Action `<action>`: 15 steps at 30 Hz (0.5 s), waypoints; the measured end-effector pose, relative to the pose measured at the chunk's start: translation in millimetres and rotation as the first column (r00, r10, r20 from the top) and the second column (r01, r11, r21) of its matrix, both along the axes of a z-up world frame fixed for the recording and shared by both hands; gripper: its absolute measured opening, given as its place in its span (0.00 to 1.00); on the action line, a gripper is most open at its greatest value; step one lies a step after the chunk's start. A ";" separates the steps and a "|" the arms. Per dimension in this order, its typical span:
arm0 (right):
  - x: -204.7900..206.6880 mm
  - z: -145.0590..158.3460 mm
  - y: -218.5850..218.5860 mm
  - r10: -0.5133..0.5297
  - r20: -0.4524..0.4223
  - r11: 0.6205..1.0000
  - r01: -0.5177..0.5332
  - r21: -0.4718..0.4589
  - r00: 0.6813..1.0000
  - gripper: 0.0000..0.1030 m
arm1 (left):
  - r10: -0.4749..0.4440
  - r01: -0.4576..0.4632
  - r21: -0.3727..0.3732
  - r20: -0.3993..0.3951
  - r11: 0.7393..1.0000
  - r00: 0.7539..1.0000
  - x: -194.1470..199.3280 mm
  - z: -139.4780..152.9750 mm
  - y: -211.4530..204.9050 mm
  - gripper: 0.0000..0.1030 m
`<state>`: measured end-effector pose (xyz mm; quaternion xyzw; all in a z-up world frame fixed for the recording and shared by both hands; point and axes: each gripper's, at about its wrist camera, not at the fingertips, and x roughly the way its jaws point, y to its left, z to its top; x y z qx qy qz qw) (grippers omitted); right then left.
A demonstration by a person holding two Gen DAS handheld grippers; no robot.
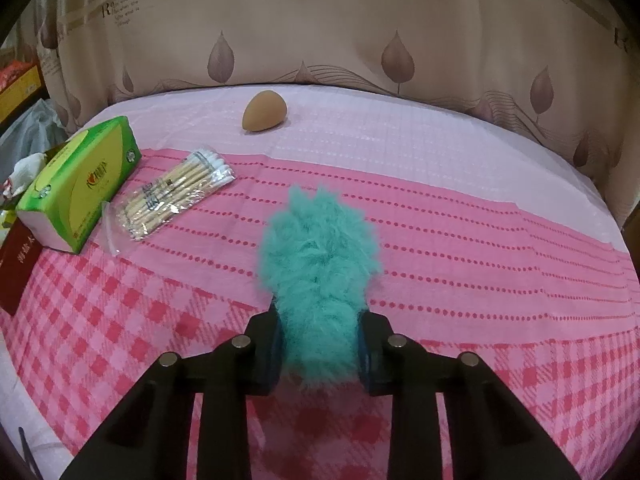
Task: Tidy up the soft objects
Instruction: 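Carry the teal scrunchie over the gold tin with the right tool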
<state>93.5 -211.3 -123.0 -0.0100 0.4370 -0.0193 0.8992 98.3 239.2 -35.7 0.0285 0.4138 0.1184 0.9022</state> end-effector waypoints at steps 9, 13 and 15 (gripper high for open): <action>-7.8 39.0 41.3 0.094 0.075 0.994 -0.097 0.045 0.993 0.25 | 0.050 -0.050 -0.030 -0.007 0.998 0.999 1.4 -3.4 12.5 0.43; -6.1 56.6 77.3 0.188 0.089 0.976 -0.196 0.091 0.978 0.25 | 0.072 -0.073 -0.039 -0.015 0.997 0.997 2.3 -4.1 17.4 0.43; -5.6 60.4 96.9 0.229 0.093 0.965 -0.239 0.111 0.969 0.25 | 0.083 -0.084 -0.046 -0.018 0.995 0.996 2.4 -5.2 21.0 0.43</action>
